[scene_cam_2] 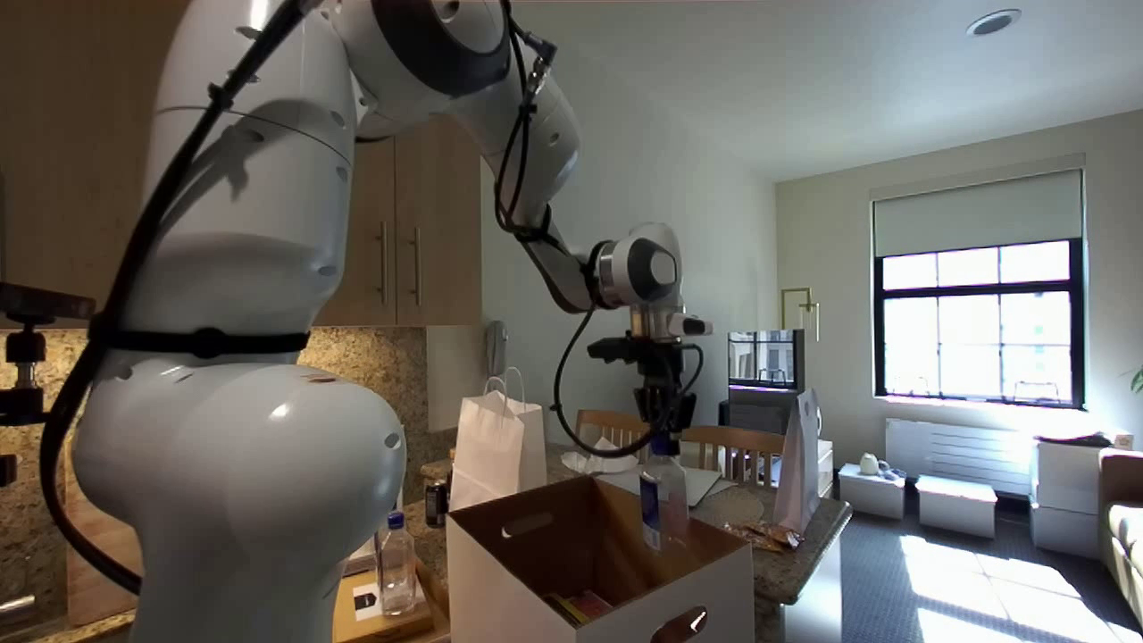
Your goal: Remove the water bottles from the box
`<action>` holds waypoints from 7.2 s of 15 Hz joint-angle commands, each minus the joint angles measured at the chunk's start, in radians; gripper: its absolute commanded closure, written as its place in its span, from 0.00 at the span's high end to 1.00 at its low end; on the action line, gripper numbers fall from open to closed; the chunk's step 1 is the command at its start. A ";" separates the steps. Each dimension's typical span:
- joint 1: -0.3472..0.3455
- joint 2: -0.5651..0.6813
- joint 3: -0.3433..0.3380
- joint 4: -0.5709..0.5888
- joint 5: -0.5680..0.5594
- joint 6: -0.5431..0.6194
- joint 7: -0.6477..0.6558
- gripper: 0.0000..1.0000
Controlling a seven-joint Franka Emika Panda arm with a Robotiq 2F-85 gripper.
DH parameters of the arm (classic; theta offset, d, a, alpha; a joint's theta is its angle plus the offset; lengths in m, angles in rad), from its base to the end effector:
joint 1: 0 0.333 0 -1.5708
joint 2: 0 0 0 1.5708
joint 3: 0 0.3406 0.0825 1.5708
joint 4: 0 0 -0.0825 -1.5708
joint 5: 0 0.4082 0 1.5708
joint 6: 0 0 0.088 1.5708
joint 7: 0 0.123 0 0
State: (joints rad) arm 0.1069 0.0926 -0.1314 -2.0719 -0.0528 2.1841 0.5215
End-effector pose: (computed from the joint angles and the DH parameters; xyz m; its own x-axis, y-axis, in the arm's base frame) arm 0.5883 -0.0161 0.3838 0.8697 -0.4916 0.0446 -0.4932 -0.8690 0.0388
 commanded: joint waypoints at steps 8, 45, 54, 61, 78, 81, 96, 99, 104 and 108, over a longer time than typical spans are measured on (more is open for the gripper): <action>-0.028 -0.322 0.151 0.052 -0.006 -0.255 -0.125 0.13; 0.306 -0.092 0.550 0.119 -0.035 -0.063 -0.401 0.34; 0.417 0.173 0.596 0.330 -0.162 -0.074 -0.445 0.13; 0.602 0.431 0.537 0.547 -0.269 -0.145 -0.494 0.13; 0.595 0.595 0.495 0.589 -0.065 -0.025 -0.718 0.13; 0.594 0.594 0.488 0.534 -0.068 0.003 -0.701 0.13; 0.609 0.621 0.421 0.409 -0.134 0.181 -0.663 0.66; 0.614 0.624 0.415 0.422 -0.146 0.163 -0.660 0.84; 0.617 0.610 0.404 0.442 -0.168 0.156 -0.649 1.00; 0.614 0.591 0.409 0.494 -0.170 0.072 -0.662 1.00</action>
State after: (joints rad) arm 0.7145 0.7238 0.2811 -1.5964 -0.2133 2.3534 -0.1523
